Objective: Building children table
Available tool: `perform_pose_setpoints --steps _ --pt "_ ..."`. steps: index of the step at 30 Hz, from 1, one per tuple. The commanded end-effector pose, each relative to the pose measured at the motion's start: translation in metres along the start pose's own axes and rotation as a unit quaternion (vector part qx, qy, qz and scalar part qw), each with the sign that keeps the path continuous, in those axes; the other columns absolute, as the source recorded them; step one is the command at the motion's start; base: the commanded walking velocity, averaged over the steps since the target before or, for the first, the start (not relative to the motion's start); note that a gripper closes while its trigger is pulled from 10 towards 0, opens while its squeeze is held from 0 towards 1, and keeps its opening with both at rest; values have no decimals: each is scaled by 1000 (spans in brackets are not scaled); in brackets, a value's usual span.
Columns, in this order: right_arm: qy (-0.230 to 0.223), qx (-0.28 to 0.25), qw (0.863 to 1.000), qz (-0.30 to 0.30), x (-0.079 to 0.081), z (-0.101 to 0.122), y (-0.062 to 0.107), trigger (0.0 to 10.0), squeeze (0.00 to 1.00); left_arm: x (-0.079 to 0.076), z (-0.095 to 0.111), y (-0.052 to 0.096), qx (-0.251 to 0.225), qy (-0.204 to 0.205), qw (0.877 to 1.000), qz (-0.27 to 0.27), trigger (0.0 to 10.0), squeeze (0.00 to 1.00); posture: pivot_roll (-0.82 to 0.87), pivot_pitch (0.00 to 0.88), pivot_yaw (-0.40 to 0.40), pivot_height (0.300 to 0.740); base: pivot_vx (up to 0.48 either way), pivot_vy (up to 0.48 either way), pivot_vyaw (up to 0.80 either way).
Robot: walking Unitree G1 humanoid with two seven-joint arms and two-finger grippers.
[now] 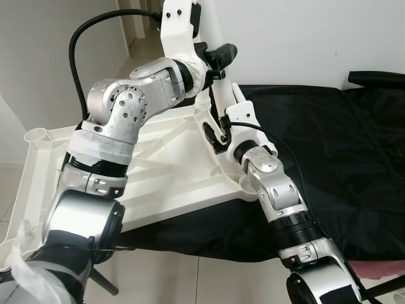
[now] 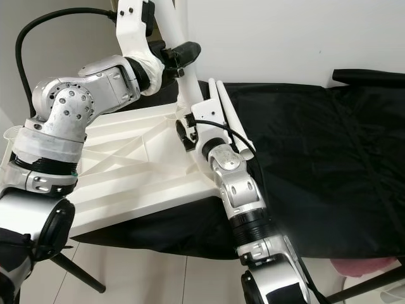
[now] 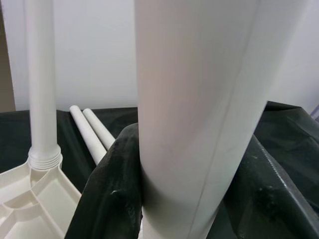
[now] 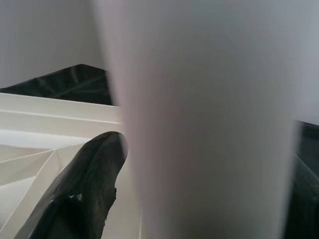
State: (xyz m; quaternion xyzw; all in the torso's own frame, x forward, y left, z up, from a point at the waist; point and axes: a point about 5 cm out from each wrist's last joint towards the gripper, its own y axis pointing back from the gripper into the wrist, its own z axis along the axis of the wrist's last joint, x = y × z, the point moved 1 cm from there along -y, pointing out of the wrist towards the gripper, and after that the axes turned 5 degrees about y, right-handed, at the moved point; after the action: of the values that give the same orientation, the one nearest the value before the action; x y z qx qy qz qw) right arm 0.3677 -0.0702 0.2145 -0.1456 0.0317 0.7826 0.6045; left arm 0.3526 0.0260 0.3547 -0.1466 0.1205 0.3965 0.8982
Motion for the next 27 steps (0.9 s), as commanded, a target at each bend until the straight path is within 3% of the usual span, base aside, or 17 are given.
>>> perform_pose_setpoints --steps 1,10,27 --pt "14 2 999 -36 0 -2 -3 10000 0 -2 3 -7 -21 -23 999 29 10000 0 -4 0 57 740 0 0 0" --pt "52 4 991 -126 -8 -9 0 10000 0 -2 -3 -16 -41 -27 996 70 10000 0 -8 0 54 740 0 0 0" --pt "55 20 988 -145 -8 -19 -7 10000 0 -10 -2 -19 -54 -29 996 66 10000 0 -1 0 49 740 0 0 0"
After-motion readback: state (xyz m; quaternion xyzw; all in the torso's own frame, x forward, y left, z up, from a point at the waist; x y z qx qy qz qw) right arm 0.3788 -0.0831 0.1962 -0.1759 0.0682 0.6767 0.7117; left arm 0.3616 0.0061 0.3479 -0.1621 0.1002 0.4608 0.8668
